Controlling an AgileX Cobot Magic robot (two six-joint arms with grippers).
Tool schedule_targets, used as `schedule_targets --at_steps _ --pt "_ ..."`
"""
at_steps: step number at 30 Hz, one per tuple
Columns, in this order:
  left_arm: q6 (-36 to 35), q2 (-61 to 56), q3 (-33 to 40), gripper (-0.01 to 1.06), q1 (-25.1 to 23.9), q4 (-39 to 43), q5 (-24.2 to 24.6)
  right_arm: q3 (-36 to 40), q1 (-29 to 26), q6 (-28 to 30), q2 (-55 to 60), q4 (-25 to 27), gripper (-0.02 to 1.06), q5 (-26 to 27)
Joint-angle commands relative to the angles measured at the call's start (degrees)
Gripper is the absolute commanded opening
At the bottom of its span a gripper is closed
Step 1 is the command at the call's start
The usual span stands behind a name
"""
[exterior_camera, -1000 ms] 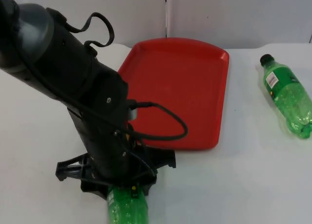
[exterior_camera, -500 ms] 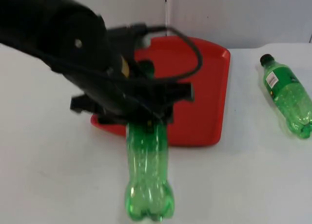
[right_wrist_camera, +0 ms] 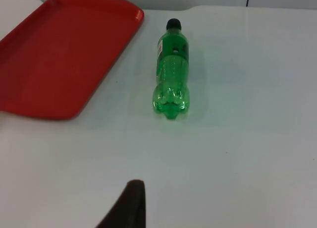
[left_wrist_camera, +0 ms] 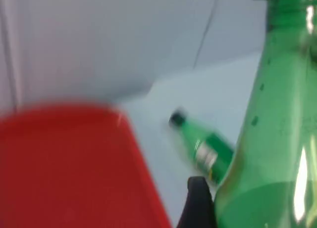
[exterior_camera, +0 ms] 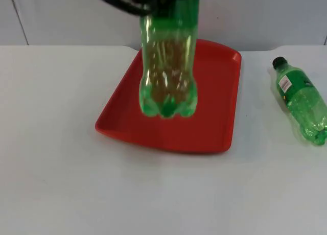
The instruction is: Place the bottle upright on the tray.
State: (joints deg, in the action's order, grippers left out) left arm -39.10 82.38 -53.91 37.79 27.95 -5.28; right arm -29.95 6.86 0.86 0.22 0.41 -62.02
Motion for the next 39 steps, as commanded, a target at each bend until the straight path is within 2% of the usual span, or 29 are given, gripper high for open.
schedule_targets --at_steps 1,3,8,12,13,18,19,20,22,23,24,27,28,29,32,33,34,39 --pt "1.01 -1.07 -0.13 0.0 -1.18 4.3 -5.14 0.38 -0.44 -0.01 -0.22 0.27 1.05 0.29" --pt "3.14 -1.06 -0.13 0.0 -2.93 6.45 -7.91 0.38 -0.44 -0.01 -0.22 0.27 1.05 0.29" --pt "5.06 -1.06 -0.13 0.0 -6.25 4.95 -9.28 0.38 -0.44 -0.01 -0.22 0.27 1.05 0.29" --pt "5.58 -1.06 -0.13 0.0 -12.97 4.01 -13.15 0.38 -0.44 -0.01 -0.22 0.27 1.05 0.29" --pt "5.58 -1.06 -0.13 0.0 -12.97 4.01 -13.15 0.38 -0.44 -0.01 -0.22 0.27 1.05 0.29" --pt "5.91 0.67 -0.13 0.0 -18.22 4.01 -25.01 0.38 -0.44 -0.01 -0.22 0.27 1.05 0.29" --pt "5.91 0.67 -0.13 0.0 -18.22 4.01 -25.01 0.38 -0.44 -0.01 -0.22 0.27 1.05 0.29" --pt "6.45 1.25 -0.13 0.0 -18.61 4.01 -27.39 0.38 -0.44 -0.01 -0.22 0.27 1.05 0.29" --pt "9.87 2.85 -0.13 0.0 -19.31 4.01 -31.0 0.38 -0.44 -0.01 -0.22 0.27 1.05 0.29" --pt "13.99 4.24 -0.13 0.0 -19.31 2.87 -32.58 0.38 -0.44 -0.01 -0.22 0.27 1.05 0.29" --pt "13.99 4.24 -0.13 0.0 -19.31 2.87 -32.58 0.38 -0.44 -0.01 -0.22 0.27 1.05 0.29" --pt "22.9 7.82 -0.13 0.0 -19.31 -3.34 -34.51 0.38 -0.44 -0.01 -0.22 0.27 1.05 0.29" --pt "24.44 9.03 -0.13 0.0 -19.31 -6.66 -35.94 0.38 -0.44 -0.01 -0.22 0.27 1.05 0.29" --pt "24.44 9.03 -0.13 0.0 -19.31 -6.66 -35.94 0.38 -0.44 -0.01 -0.22 0.27 1.05 0.29" --pt "29.51 13.93 -0.13 0.0 -19.31 -14.57 -43.41 0.38 -0.44 -0.01 -0.22 0.27 1.05 0.29" --pt "29.93 14.53 -0.13 0.0 -19.31 -15.05 -45.05 0.38 -0.44 -0.01 -0.22 0.27 1.05 0.29" --pt "32.14 17.23 -0.13 0.0 -19.31 -15.45 -48.87 0.38 -0.44 -0.01 -0.22 0.27 1.05 0.29" --pt "35.89 23.89 -2.12 0.0 -19.31 -15.34 -52.08 0.38 -0.44 -0.01 -0.22 0.27 1.05 0.29"
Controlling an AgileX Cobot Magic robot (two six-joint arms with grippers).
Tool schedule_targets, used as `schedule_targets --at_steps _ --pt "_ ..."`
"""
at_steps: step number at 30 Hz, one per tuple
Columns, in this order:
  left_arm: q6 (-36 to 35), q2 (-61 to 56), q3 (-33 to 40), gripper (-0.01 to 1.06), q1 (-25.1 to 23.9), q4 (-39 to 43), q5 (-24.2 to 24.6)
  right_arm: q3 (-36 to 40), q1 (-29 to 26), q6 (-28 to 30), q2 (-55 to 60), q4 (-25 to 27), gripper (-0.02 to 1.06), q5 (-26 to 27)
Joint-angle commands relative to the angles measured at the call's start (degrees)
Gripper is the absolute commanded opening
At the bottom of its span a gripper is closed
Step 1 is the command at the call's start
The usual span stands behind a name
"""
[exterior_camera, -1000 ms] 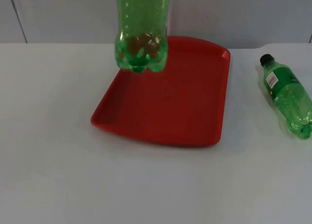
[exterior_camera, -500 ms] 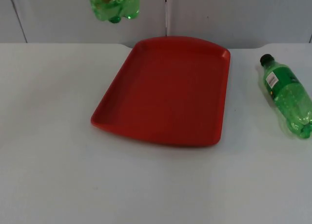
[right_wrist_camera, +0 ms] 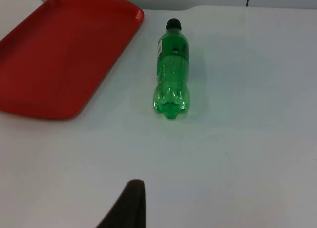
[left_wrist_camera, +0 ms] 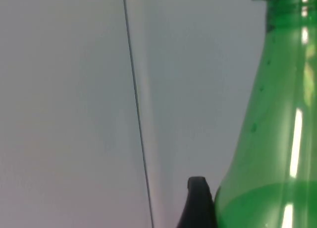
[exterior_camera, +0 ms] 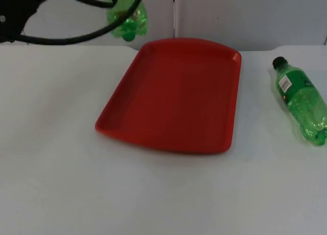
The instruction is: Place the bottle upright on the tray.
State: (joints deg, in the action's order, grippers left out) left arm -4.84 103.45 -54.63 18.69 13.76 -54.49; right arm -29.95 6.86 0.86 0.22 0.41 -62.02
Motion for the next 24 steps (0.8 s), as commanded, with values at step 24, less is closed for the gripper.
schedule_targets --at_steps 24 --pt "1.63 27.1 -22.95 0.0 -0.1 4.7 -3.13 0.38 -0.44 -0.01 -0.22 0.27 1.05 0.29"
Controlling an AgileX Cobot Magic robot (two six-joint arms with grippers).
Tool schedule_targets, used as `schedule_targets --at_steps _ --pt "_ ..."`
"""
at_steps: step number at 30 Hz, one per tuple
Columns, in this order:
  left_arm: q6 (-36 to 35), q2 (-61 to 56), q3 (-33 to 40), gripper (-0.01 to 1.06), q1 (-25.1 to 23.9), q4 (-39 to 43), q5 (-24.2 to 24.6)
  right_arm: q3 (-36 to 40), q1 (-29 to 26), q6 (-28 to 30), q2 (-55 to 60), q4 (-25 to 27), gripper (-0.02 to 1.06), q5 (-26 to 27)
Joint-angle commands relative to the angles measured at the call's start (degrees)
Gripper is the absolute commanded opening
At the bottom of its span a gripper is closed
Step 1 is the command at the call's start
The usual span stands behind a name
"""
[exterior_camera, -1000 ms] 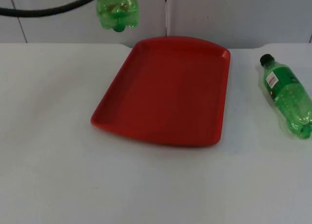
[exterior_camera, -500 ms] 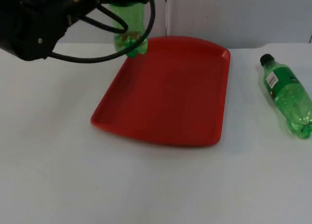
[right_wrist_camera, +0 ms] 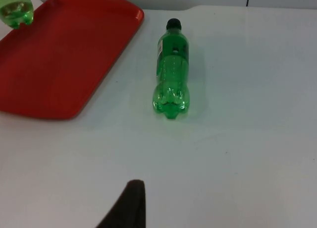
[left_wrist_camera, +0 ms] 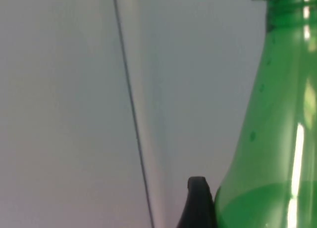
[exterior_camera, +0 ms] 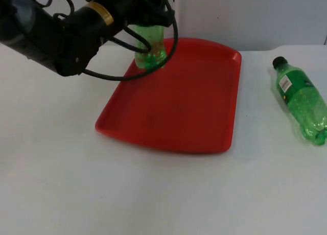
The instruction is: Place the bottle upright on the tray.
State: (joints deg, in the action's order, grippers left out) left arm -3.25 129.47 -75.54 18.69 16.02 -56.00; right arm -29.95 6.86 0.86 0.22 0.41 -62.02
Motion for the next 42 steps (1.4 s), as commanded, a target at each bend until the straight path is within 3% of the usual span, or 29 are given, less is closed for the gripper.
schedule_targets --at_steps 1,5,29,37,42 --pt "0.03 1.08 -2.04 0.0 -0.1 2.43 -1.62 0.38 -0.44 -0.01 -0.22 0.27 1.05 0.29" --pt "0.03 4.56 -4.89 0.0 -0.1 4.26 -1.62 0.38 -0.44 -0.01 -0.22 0.27 1.05 0.29" --pt "-0.2 9.39 -5.29 0.0 -0.1 4.35 -2.93 0.38 -0.44 -0.01 -0.22 0.27 1.05 0.29" --pt "-0.2 9.39 -5.19 0.24 -0.1 4.63 0.43 0.38 -0.44 -0.01 -0.22 0.27 1.05 0.29" --pt "-0.2 9.39 -5.19 0.33 -0.1 4.73 1.44 0.38 -0.44 -0.01 -0.22 0.27 1.05 0.29"
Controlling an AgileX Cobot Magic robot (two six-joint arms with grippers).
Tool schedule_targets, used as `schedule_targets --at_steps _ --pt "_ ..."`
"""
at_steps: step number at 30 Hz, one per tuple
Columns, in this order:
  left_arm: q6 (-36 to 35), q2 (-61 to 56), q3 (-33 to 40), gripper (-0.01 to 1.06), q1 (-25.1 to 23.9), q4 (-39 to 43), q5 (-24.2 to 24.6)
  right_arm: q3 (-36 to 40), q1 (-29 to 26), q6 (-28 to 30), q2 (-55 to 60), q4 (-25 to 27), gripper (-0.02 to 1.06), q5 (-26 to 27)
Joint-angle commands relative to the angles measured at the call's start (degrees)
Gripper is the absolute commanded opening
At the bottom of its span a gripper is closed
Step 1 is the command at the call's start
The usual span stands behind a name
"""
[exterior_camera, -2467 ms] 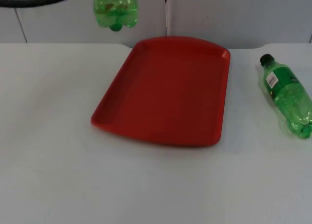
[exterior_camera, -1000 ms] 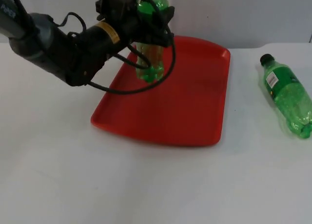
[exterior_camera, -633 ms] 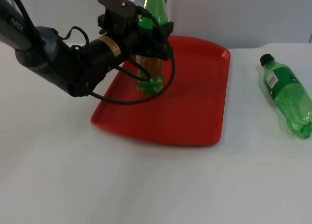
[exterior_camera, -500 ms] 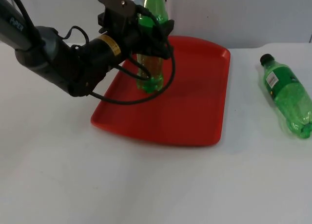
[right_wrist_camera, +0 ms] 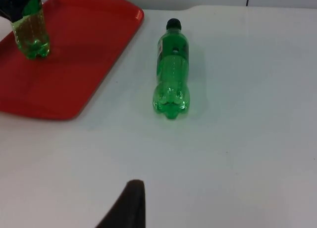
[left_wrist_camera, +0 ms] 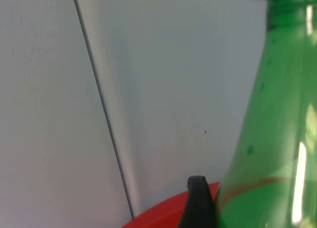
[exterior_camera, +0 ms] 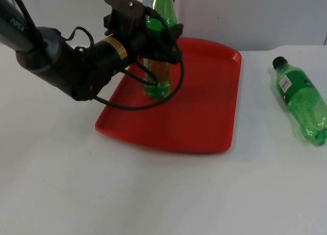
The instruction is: Place the bottle upright on the tray.
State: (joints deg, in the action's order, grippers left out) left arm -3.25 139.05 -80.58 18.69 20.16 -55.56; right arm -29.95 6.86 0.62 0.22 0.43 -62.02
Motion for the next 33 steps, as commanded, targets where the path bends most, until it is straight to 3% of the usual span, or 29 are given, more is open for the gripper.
schedule_targets --at_steps 1,3,8,12,27,30,33 --pt "-0.2 -0.18 -0.14 0.35 -0.1 0.7 0.89 0.38 -0.44 0.23 -0.22 0.25 1.05 0.29" --pt "-0.2 -0.18 -0.14 0.39 -0.1 1.13 0.89 0.38 -0.44 0.23 -0.22 0.25 1.05 0.29" --pt "-0.2 -0.18 -0.14 0.64 -0.1 2.8 0.89 0.38 -0.44 0.23 -0.22 0.25 1.05 0.29" --pt "-0.2 -0.18 -0.14 0.74 -0.1 2.8 0.89 0.38 -0.44 0.23 -0.22 0.25 1.05 0.29" --pt "-1.75 -0.18 0.31 0.75 -0.1 4.21 1.06 0.38 -0.44 0.23 -0.22 0.25 1.05 0.29" --pt "-1.64 -0.18 0.31 0.83 -0.1 5.26 1.06 0.38 -0.44 0.23 -0.22 0.25 1.05 0.29" --pt "-1.48 -0.18 0.31 1.0 -0.1 5.75 1.06 0.38 -0.44 0.23 -0.22 0.25 1.05 0.29"
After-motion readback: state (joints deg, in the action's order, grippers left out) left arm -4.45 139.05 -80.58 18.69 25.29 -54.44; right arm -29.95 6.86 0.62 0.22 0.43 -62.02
